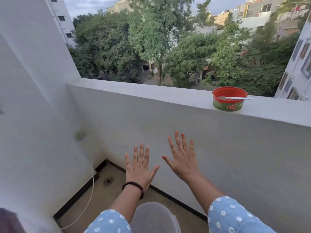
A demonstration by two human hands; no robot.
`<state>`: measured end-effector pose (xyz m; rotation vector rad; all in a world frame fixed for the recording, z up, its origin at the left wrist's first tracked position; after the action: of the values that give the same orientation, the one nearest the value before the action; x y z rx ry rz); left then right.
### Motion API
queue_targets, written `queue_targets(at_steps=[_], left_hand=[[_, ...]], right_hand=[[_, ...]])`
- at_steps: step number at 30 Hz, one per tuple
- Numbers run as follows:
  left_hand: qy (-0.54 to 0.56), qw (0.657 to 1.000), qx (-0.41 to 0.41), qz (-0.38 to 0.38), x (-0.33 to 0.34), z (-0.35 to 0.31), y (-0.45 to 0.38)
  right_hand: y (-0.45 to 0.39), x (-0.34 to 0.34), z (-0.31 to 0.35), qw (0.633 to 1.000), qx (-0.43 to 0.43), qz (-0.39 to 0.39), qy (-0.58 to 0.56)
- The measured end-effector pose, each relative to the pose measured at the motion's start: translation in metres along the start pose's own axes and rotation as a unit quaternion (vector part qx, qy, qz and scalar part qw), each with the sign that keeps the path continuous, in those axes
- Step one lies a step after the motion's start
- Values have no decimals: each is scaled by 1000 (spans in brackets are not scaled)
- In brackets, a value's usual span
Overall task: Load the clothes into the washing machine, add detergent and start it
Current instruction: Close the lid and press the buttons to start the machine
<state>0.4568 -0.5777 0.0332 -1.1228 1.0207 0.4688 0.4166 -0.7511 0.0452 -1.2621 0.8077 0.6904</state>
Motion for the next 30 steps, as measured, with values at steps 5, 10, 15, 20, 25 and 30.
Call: queue_targets(at_steps=[5,10,15,20,25,30], left_hand=[[-22,999,-32,1,2,26,35],[-36,997,-72,3,-3,63,65],[-49,993,-104,17,-5,95,96],[-52,987,-139,55,-6,115,126],[-67,982,-164,65,-10,137,155],[-67,972,-207,89,-19,157,176]], right_hand=[[19,16,27,999,-11,28,-15],[30,27,63,998,-33,47,-28],[38,39,103,992,-66,94,-48],[54,49,135,987,-96,116,-63],[69,52,173,978,-137,137,-81],[78,48,207,969,-177,146,-91]])
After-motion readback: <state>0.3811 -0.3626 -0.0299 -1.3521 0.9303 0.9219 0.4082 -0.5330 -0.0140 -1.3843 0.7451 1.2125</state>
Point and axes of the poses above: each hand's wrist, its own y-axis away from the middle knuckle, its own x-axis out of the palm, z = x × y, the point moved 8 cm from there along -y, towards the middle knuckle, and after that the axes turned 8 degrees about -z, right-handed, at the moved point
